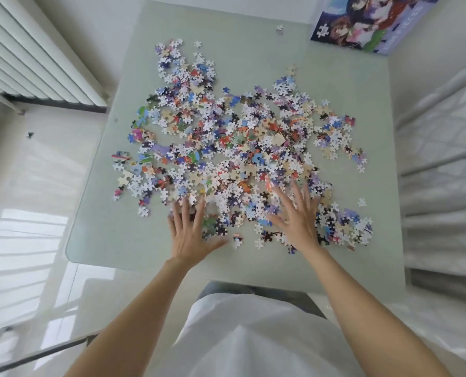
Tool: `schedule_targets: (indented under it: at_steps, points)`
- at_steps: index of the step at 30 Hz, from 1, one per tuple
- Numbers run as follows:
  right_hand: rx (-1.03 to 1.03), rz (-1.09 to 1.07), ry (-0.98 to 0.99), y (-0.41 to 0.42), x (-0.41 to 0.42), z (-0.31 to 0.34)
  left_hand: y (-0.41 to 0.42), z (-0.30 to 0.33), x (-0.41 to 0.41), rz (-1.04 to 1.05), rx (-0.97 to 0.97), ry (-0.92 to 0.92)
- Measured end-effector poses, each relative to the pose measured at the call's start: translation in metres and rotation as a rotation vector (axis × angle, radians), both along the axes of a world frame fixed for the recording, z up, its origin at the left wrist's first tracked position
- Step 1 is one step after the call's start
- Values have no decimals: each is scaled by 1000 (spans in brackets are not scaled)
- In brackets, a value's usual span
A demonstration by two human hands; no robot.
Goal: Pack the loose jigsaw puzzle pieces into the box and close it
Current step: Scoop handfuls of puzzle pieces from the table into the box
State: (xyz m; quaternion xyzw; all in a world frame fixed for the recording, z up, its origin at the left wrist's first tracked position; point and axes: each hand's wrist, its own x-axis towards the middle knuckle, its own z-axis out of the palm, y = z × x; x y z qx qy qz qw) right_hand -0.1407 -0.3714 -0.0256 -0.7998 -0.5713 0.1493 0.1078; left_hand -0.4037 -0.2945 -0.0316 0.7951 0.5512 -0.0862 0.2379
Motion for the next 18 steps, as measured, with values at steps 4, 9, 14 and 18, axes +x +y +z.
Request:
schedule_targets:
  at_steps: [4, 9, 14, 18]
  points:
    - [-45, -316, 8, -50, 30, -4, 6, -9, 51, -298, 83, -5]
    - [-124, -859, 106, -69, 45, -12, 19, -22, 97, -448, 193, -32]
    - [-88, -705, 197, 9, 11, -16, 46, -21, 117, -457, 178, -64]
    - [3, -479, 280, 63, -2, -12, 68, -5, 123, -351, 123, -191]
